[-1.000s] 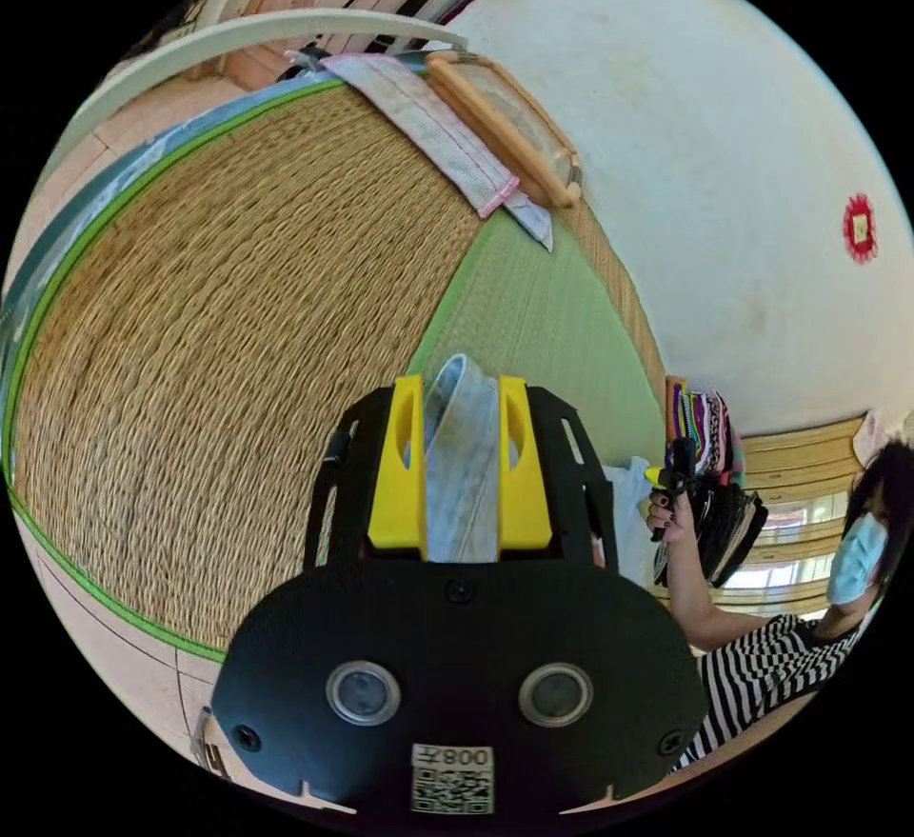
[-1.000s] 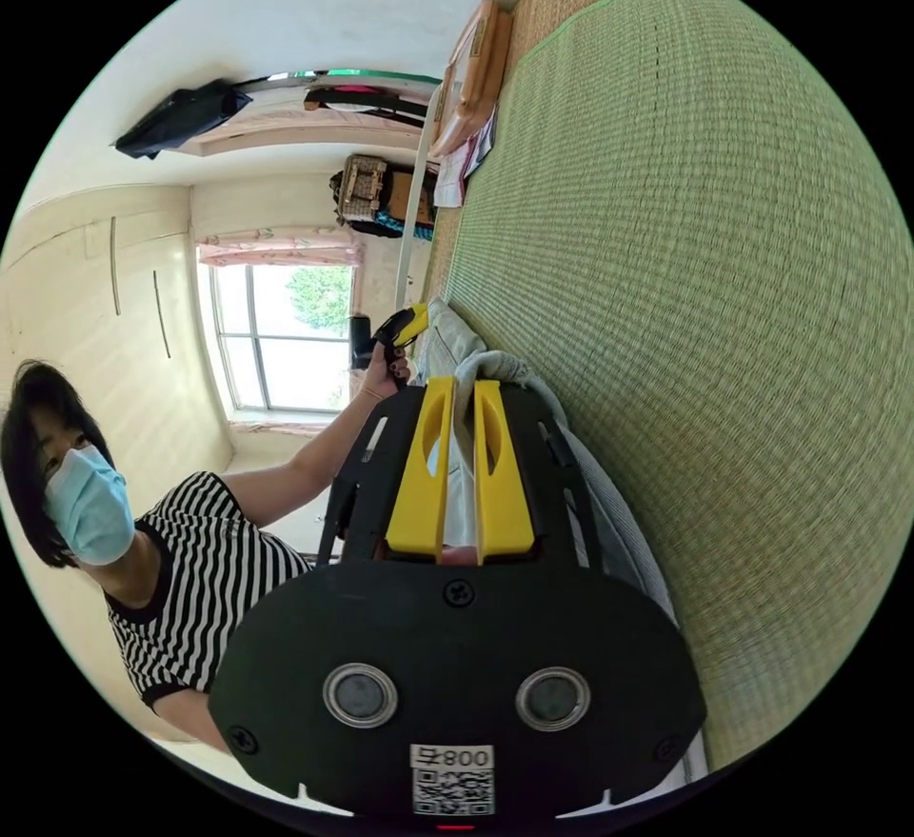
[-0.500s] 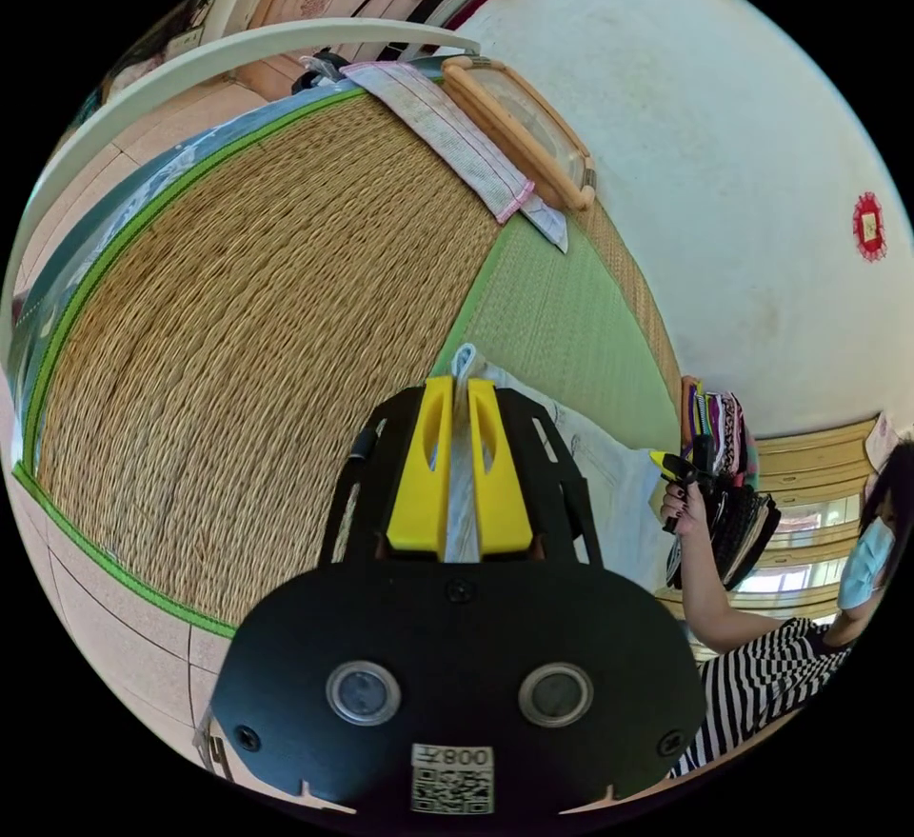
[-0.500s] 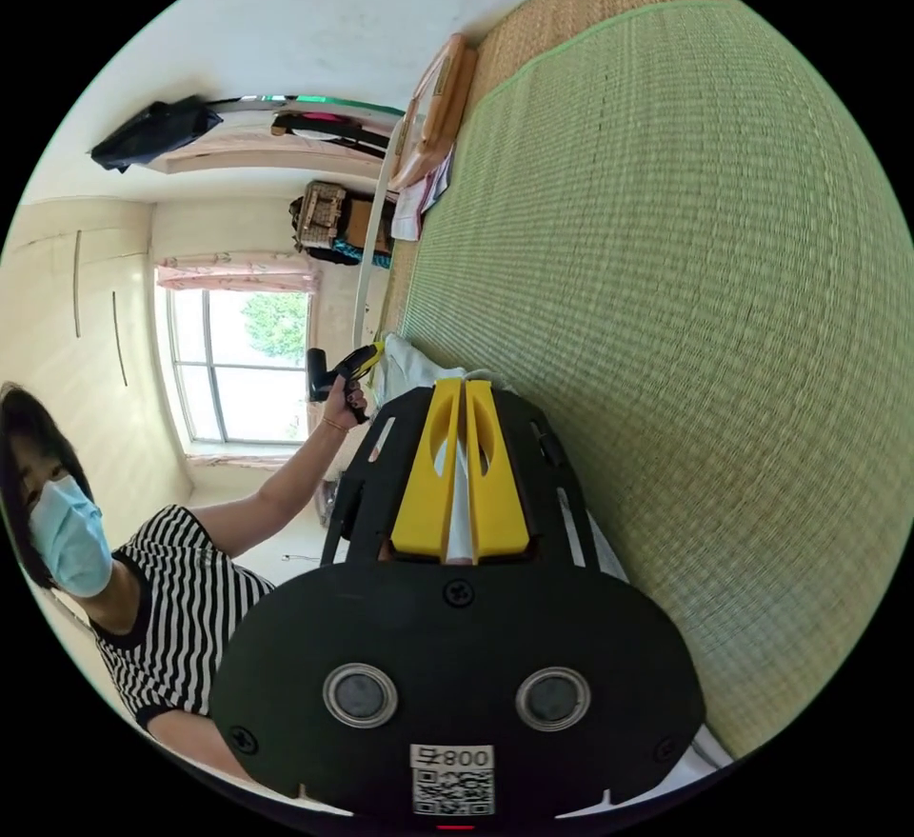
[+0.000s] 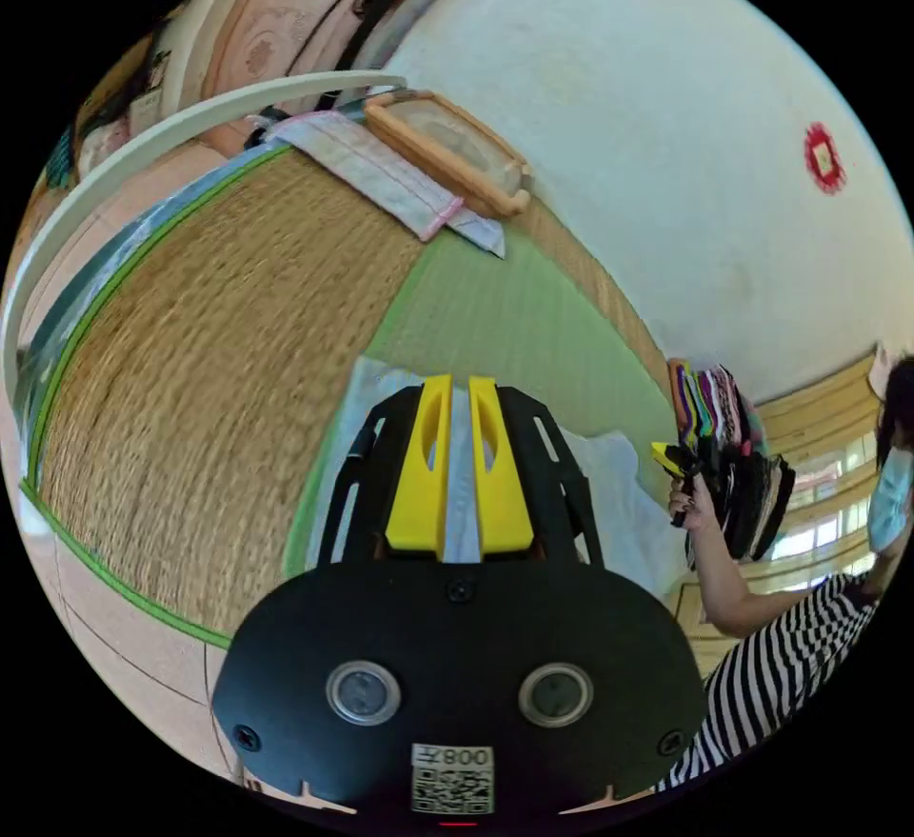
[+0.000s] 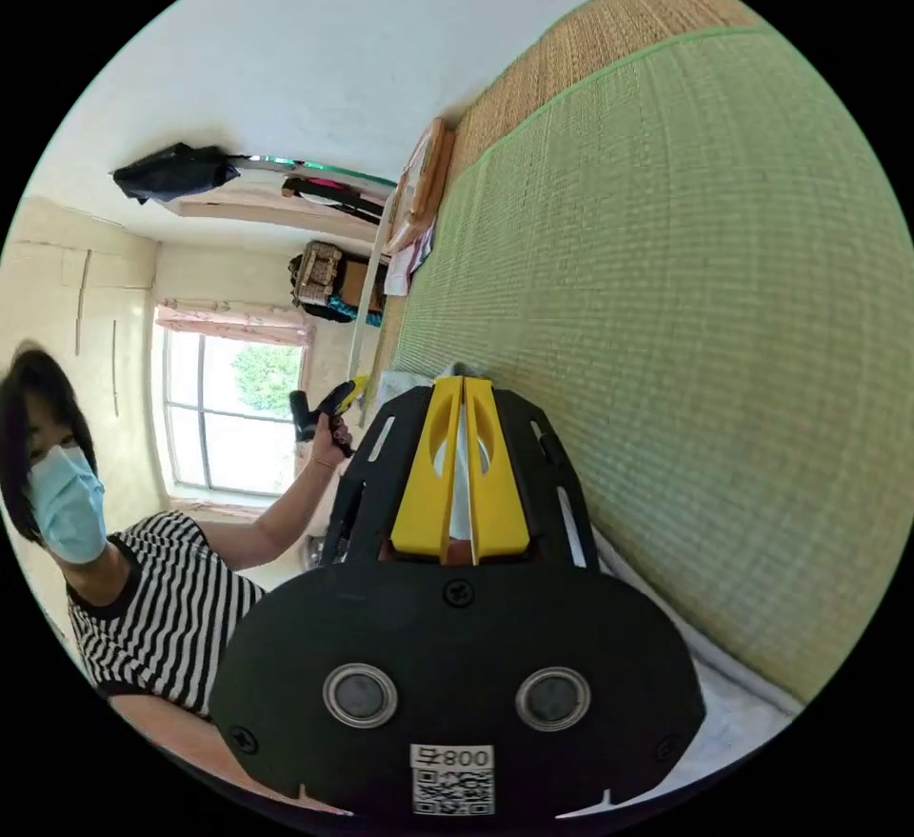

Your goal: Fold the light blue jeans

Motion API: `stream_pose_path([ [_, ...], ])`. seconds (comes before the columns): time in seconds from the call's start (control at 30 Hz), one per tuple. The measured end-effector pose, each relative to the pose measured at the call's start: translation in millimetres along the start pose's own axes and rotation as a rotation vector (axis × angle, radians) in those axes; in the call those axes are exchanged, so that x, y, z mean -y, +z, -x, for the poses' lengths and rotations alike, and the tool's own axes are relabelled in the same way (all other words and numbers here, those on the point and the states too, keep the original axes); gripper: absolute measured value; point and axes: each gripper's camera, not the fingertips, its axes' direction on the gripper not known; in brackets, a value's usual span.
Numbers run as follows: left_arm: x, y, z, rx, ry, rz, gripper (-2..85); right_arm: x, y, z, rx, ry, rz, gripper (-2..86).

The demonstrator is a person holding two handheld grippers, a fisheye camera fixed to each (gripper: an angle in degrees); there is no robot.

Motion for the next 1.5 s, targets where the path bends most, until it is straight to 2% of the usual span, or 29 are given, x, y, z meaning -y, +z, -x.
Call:
stream_pose_path([
  [0.07, -7.9, 46.6, -43.5, -0.152, 0.173, 0.131, 1.9, -32.6, 4.0, 13.1, -0.139, -0.038, 0.034, 0.3],
  [0.17, -25.7, 119.5, -102.3, -0.242, 0.400, 0.343, 1.2, -72.3, 12.8, 24.7, -0.328, -0.053, 0.043, 0.2],
  [0.2, -29.6, 133.5, -112.8, -0.242, 0.444, 0.375, 1.0, -78.9, 15.0, 26.3, -0.355, -0.058, 0.045, 0.2],
  [0.3, -43.7, 193.4, -146.1, -0.198, 0.550, 0.462, 0.5, -102.7, 25.6, 26.5, -0.606, -0.051, 0.036, 0.1],
  [0.33, -48.8, 214.3, -150.6, -0.127, 0.581, 0.489, 0.4, -109.3, 28.6, 25.4, -0.639, -0.069, 0.029, 0.1],
  [0.37, -55.5, 232.6, -149.9, -0.015, 0.623, 0.511, 0.3, -114.3, 29.2, 22.4, -0.624, -0.050, 0.010, 0.1],
  [0.5, -62.6, 251.7, -131.2, -0.066, 0.580, 0.481, 0.1, -129.2, 25.7, 14.0, -0.621, 0.003, -0.077, 0.1],
  [0.6, -65.9, 269.6, -122.4, -0.064, 0.521, 0.485, 0.1, -139.3, 22.9, 2.4, -0.544, 0.046, -0.111, 0.0],
  [0.7, -70.0, 276.3, -118.1, -0.065, 0.506, 0.464, 0.1, -150.1, 21.0, 11.5, -0.641, 0.035, -0.106, 0.0],
  [0.77, -79.8, 272.2, -112.6, -0.165, 0.522, 0.473, 0.1, -169.1, 19.0, 27.4, -0.629, -0.030, -0.072, 0.0],
  [0.93, -128.5, 270.5, -90.6, -0.227, 0.529, 0.589, 0.2, -235.9, 43.1, 50.3, -0.586, -0.145, 0.115, 0.0],
  [1.1, -178.2, 305.0, -60.8, -0.143, 0.485, 0.741, 0.6, -281.9, 56.3, 42.5, -0.529, -0.100, 0.202, 0.1],
  [1.13, -179.7, 309.8, -52.4, -0.172, 0.439, 0.692, 0.8, -286.7, 61.8, 36.1, -0.537, -0.086, 0.243, 0.1],
  [1.17, -179.0, 318.6, -46.9, -0.182, 0.402, 0.717, 1.1, -291.0, 65.4, 30.8, -0.565, -0.080, 0.262, 0.1],
  [1.27, -180.7, 326.6, -49.0, -0.169, 0.481, 0.682, 2.5, -298.1, 56.3, 39.2, -0.534, -0.112, 0.228, 0.1],
  [1.37, -187.7, 351.5, -45.1, -0.124, 0.537, 0.729, 3.5, -306.9, 58.9, 44.1, -0.582, -0.159, 0.243, 0.1],
  [1.5, -188.4, 383.3, -30.2, -0.104, 0.501, 0.733, 1.9, -314.8, 69.5, 29.3, -0.585, -0.133, 0.299, 0.2],
])
